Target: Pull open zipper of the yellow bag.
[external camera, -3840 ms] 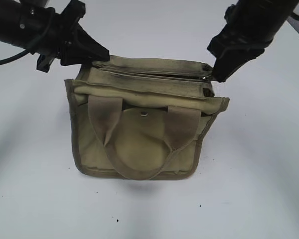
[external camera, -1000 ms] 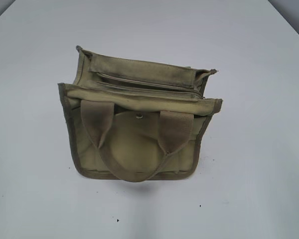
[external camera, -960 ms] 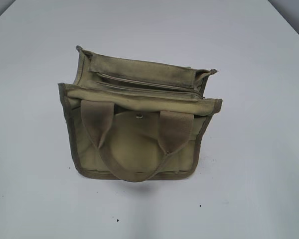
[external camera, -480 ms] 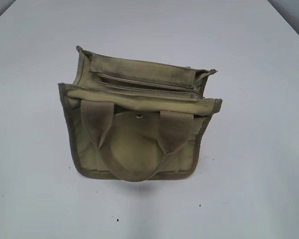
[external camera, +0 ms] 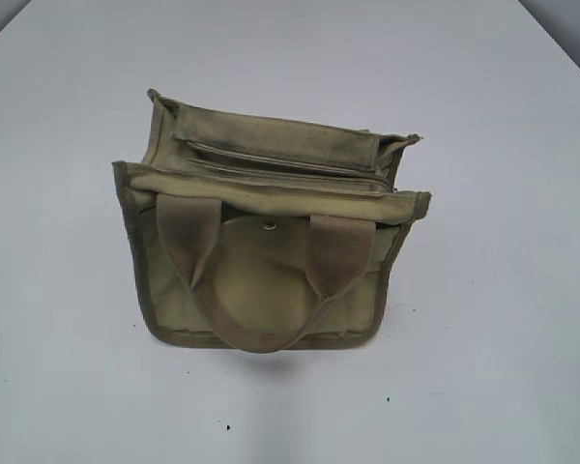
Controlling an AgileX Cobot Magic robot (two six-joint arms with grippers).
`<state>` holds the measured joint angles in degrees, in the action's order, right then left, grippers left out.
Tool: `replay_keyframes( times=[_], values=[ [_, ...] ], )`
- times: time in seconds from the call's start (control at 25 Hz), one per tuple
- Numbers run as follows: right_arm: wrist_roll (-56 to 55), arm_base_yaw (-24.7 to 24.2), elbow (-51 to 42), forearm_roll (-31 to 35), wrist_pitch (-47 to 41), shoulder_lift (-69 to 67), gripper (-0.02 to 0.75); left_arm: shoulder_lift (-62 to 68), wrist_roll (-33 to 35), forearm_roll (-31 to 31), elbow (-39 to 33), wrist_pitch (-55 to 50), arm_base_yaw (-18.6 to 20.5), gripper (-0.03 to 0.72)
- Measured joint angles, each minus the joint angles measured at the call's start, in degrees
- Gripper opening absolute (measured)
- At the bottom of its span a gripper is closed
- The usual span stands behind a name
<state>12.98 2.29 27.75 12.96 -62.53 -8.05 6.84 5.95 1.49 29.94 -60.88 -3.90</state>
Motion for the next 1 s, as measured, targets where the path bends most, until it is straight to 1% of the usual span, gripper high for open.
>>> replay_keyframes(
  times=[0.08, 0.24, 1.0],
  values=[
    [0.00, -0.96, 0.00, 0.63, 0.05, 3.21, 0.582, -2.40, 0.00, 0.00, 0.00, 0.00, 0.72, 0.312],
    [0.00, -1.15, 0.00, 1.11, 0.05, 8.14, 0.582, -6.96, 0.00, 0.00, -0.10, -0.07, 0.72, 0.312],
    [0.00, -1.15, 0.00, 1.35, 0.44, 8.42, 0.582, -7.18, 0.00, -0.26, -0.17, -0.04, 1.03, 0.312]
  ],
)
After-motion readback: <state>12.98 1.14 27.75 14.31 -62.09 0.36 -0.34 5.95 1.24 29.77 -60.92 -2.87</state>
